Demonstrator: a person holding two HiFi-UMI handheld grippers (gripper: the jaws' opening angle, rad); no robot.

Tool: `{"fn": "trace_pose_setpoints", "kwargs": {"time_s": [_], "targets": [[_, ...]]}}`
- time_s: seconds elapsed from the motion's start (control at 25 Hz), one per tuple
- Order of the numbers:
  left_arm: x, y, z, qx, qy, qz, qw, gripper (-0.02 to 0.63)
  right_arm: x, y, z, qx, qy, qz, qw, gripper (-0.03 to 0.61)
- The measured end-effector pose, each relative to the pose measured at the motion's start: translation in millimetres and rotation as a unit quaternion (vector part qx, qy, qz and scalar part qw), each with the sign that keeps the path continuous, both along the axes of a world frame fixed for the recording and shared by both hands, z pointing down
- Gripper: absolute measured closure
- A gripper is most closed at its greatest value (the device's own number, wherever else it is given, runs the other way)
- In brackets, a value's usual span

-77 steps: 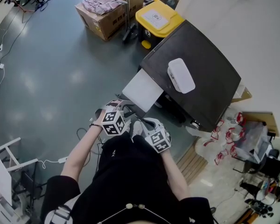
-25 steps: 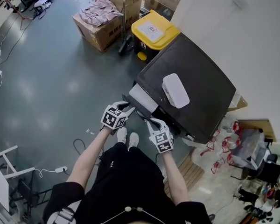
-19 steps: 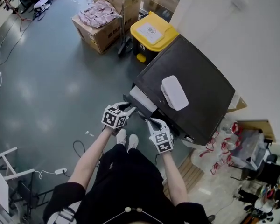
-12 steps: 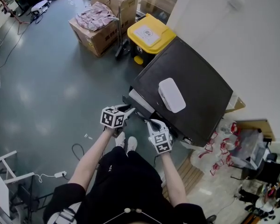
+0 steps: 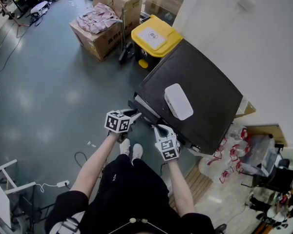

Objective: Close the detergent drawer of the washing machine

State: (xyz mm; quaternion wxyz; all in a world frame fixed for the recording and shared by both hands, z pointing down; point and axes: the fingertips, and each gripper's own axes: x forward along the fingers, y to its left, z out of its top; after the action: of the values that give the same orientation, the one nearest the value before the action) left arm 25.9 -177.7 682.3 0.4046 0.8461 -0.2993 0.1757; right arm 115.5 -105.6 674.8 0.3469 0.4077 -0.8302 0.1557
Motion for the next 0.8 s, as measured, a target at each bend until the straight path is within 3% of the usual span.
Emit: {"fn": "trace_pose_setpoints", "kwargs": {"time_s": [0.8], "targets": [[8,-13,-1,0.001,0.010,0.010,0.9999,0.486,9,-13,-5,0.017,0.032,0.029,0.999,0.543]]}}
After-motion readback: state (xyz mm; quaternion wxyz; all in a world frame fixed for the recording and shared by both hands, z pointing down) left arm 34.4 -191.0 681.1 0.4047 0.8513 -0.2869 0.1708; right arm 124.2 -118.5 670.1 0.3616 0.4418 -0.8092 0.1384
